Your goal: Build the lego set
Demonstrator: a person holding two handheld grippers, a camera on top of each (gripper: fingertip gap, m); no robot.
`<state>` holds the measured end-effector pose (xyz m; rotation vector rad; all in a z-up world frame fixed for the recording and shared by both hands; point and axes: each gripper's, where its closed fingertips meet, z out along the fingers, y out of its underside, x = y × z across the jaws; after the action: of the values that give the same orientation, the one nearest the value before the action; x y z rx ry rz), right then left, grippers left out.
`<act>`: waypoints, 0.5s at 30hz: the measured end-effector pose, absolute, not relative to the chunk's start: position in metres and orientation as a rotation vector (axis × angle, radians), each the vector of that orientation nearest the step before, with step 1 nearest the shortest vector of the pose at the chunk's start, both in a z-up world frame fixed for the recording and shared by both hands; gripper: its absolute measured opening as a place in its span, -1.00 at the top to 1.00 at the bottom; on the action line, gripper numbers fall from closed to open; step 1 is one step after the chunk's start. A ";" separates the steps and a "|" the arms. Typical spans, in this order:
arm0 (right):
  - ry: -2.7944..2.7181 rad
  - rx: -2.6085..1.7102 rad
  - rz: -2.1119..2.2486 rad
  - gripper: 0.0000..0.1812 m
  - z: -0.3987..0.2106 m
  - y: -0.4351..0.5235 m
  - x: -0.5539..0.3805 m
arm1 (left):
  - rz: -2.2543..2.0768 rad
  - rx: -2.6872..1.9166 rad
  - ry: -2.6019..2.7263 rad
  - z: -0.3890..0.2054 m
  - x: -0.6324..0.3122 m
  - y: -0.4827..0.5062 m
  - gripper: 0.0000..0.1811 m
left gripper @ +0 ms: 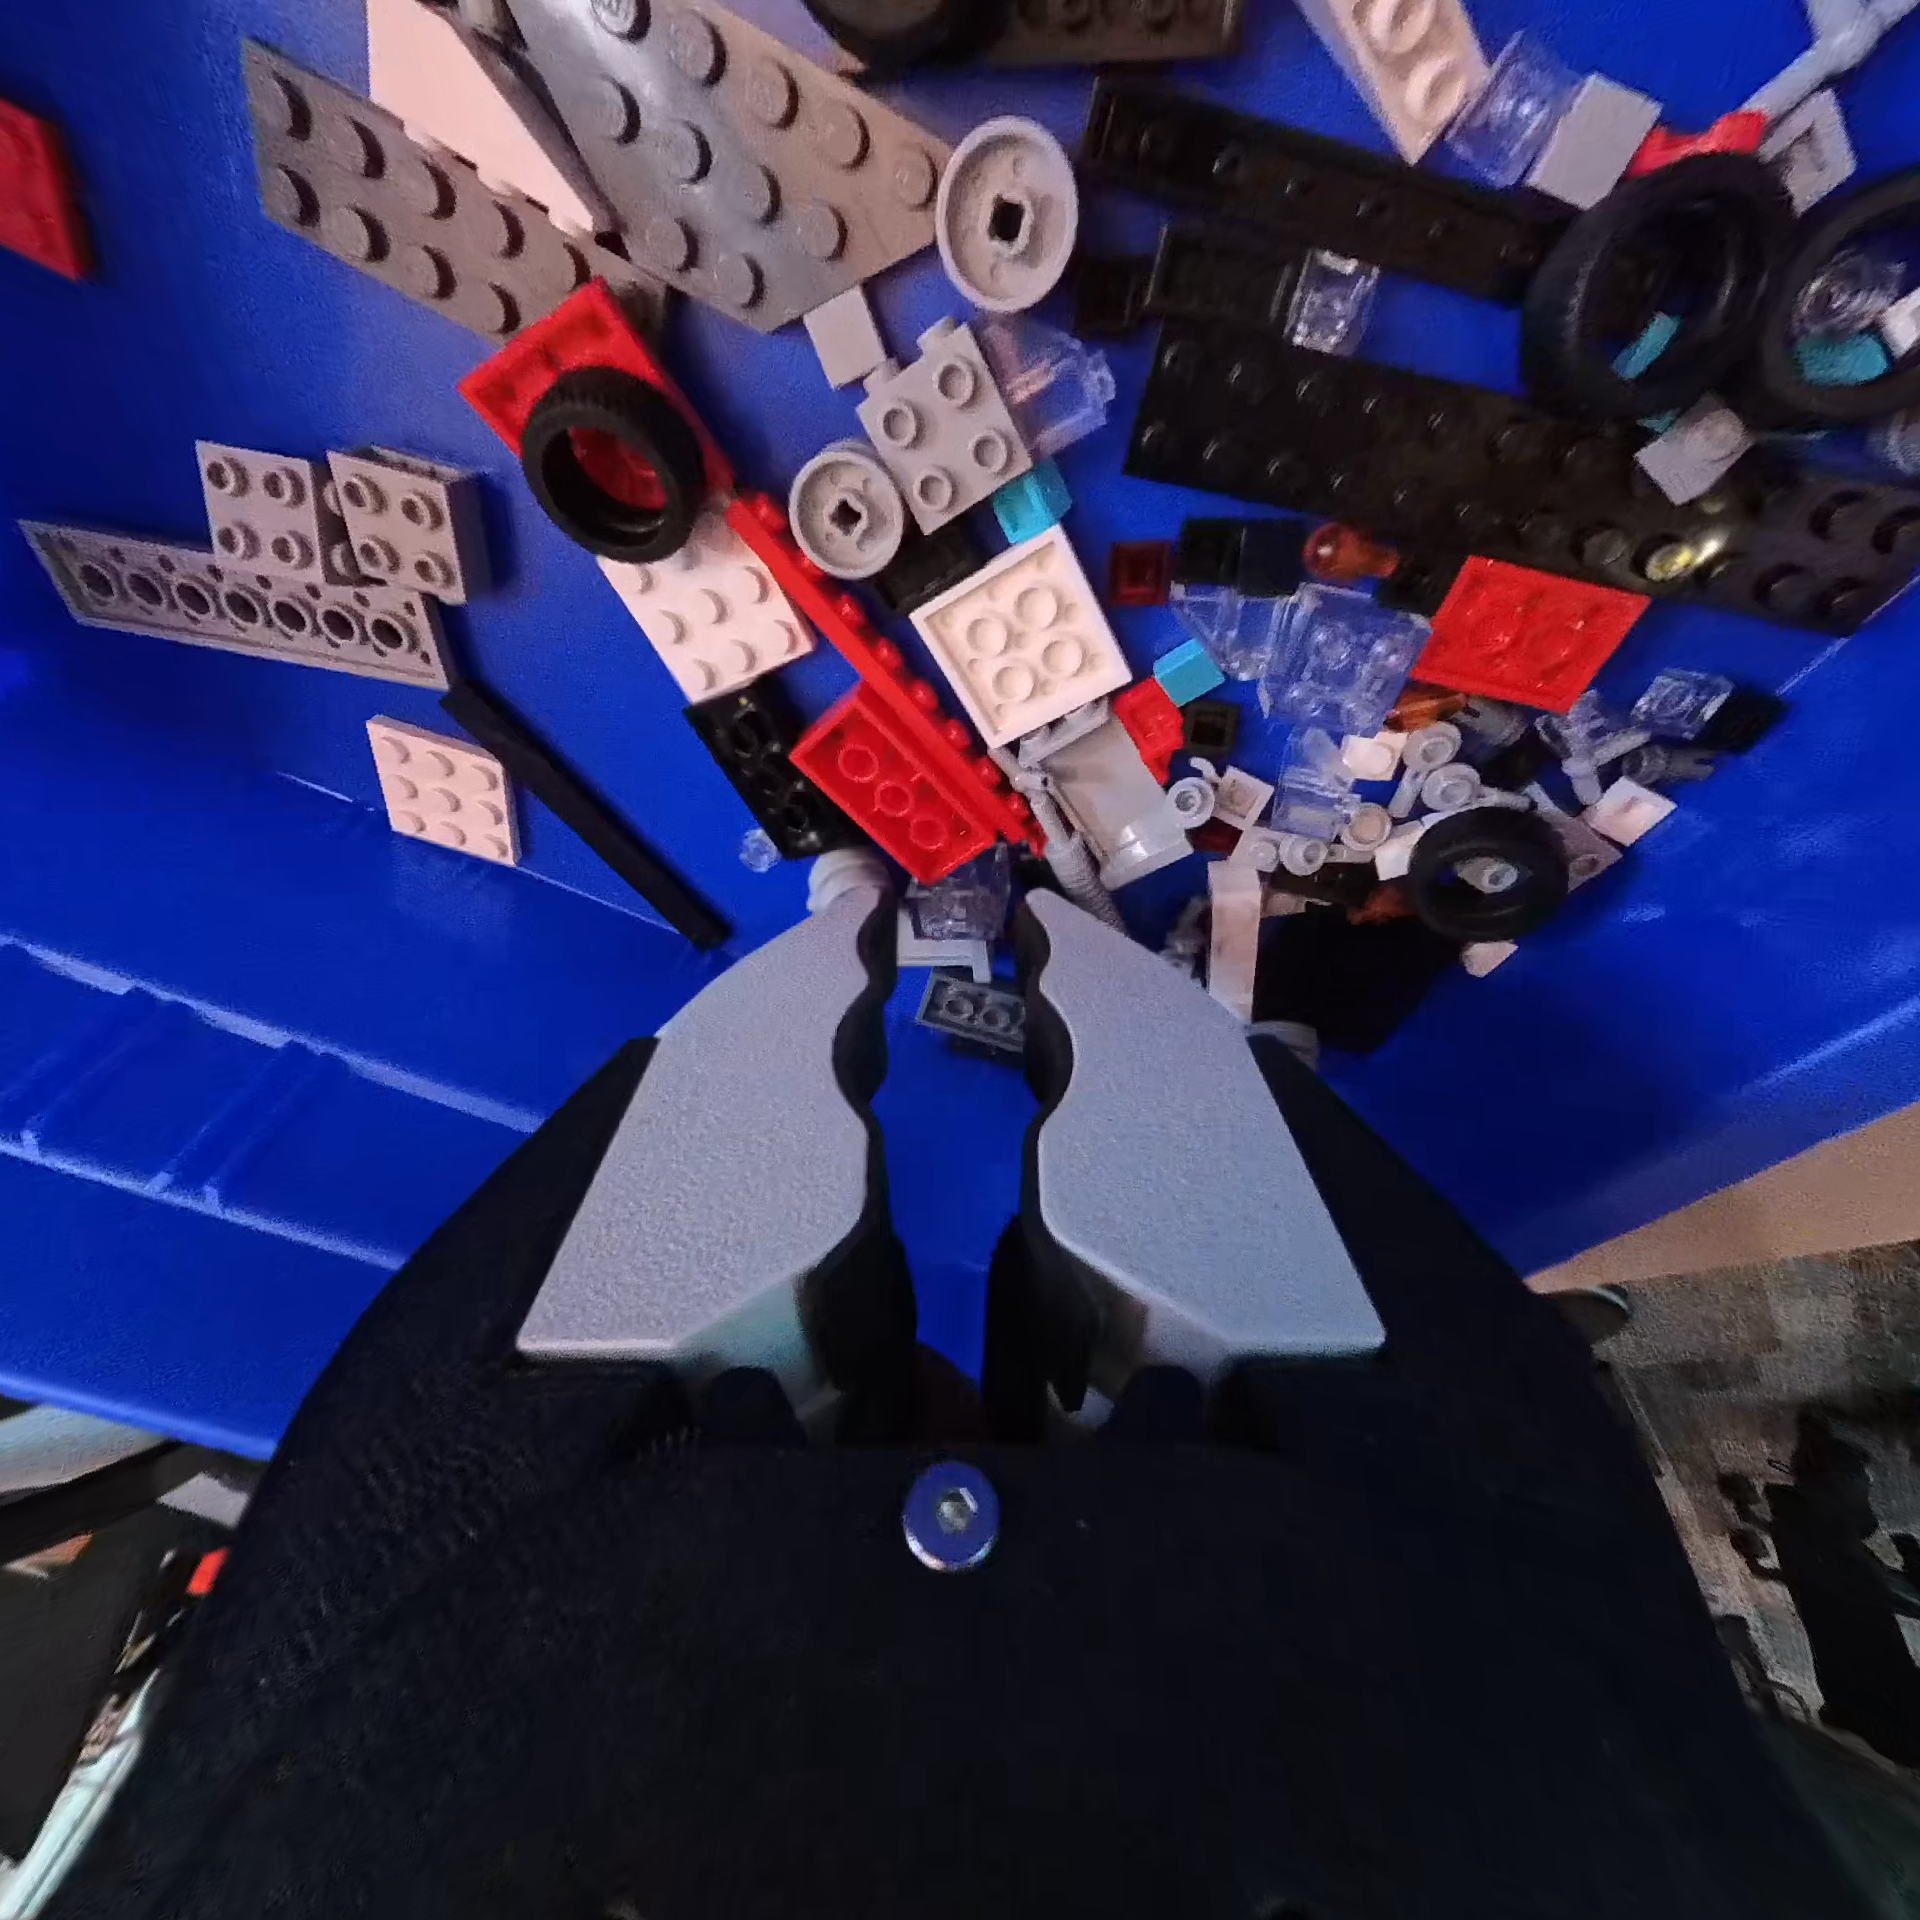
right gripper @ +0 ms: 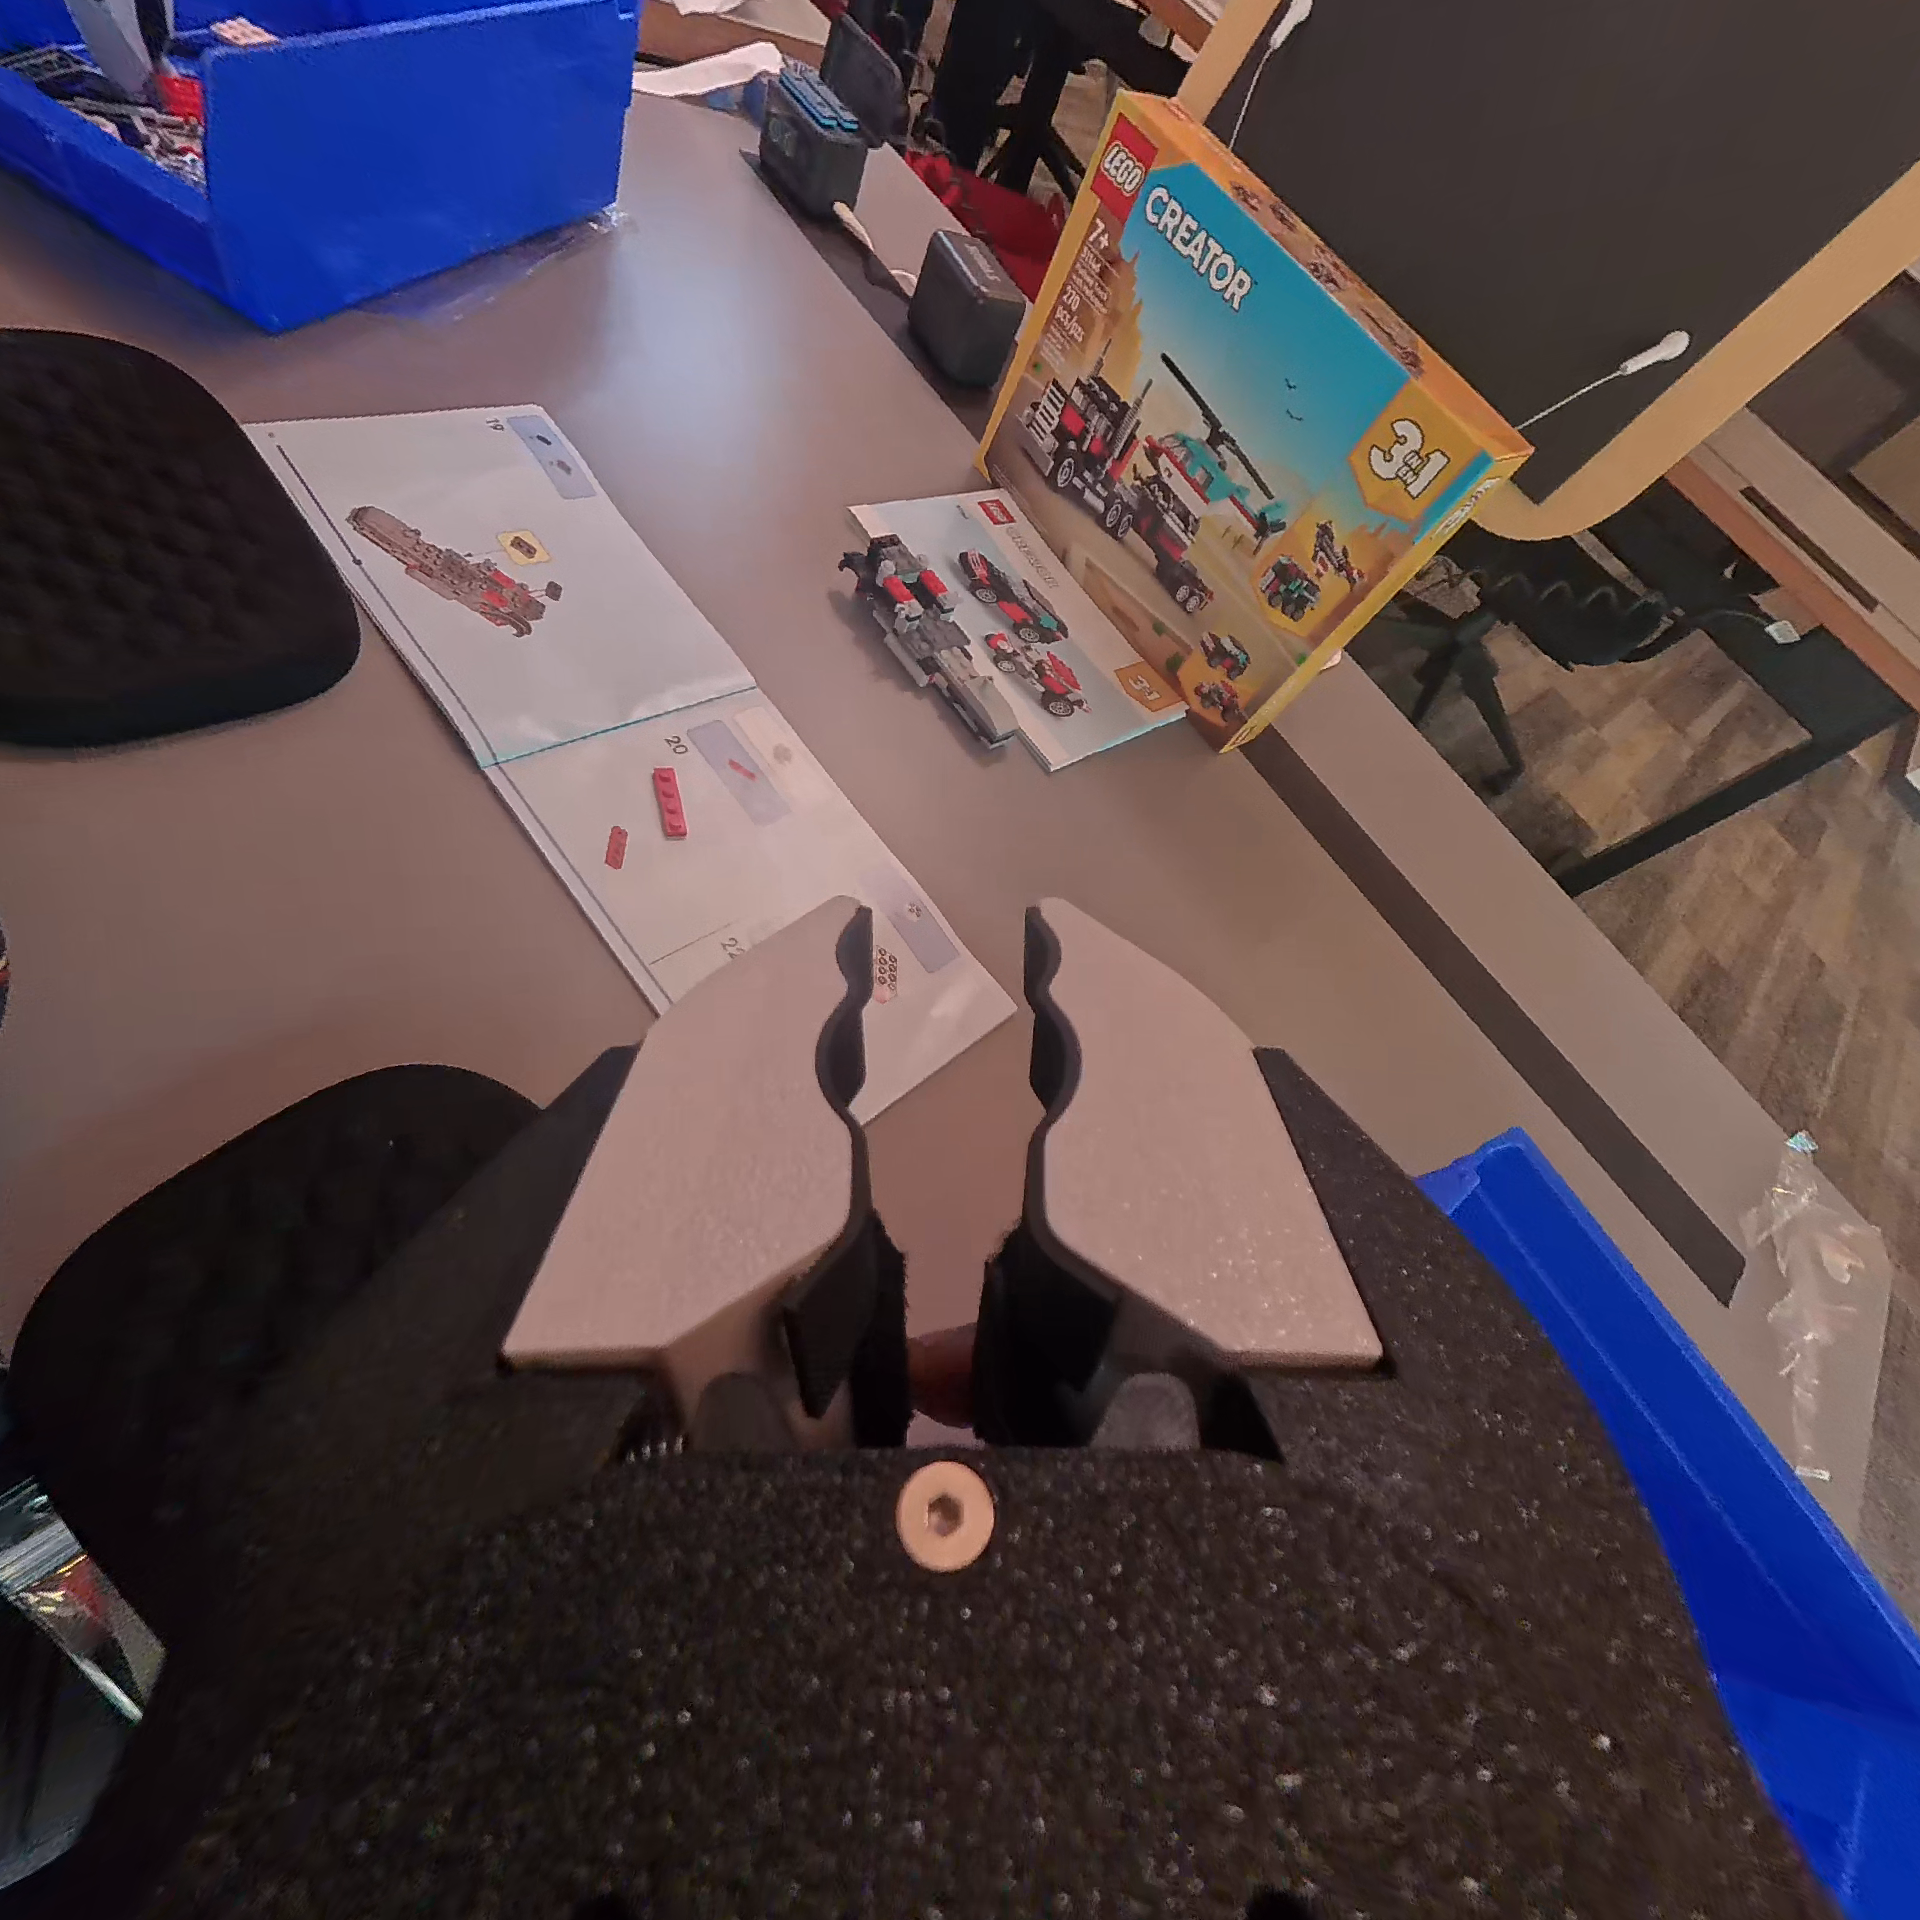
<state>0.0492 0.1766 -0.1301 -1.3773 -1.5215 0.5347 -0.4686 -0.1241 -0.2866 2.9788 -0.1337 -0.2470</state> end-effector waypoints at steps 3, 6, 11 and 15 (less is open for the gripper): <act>-1.516 -1.379 0.530 0.69 -0.130 0.176 0.052 | -0.225 2.962 -0.133 -0.294 -0.468 -0.125 0.80; -1.509 -1.383 0.527 0.69 -0.130 0.177 0.054 | -0.218 2.960 -0.128 -0.293 -0.468 -0.125 0.81; -1.510 -1.378 0.536 0.69 -0.131 0.177 0.053 | -0.324 3.024 -0.106 -0.275 -0.469 -0.122 0.81; -1.522 -1.367 0.541 0.69 -0.133 0.175 0.050 | -0.394 3.203 -0.047 -0.246 -0.463 -0.112 0.81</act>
<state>0.0498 0.1748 -0.1334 -1.3666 -1.5223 0.5413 -0.4634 -0.1121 -0.2460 3.2032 -0.0474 -0.3942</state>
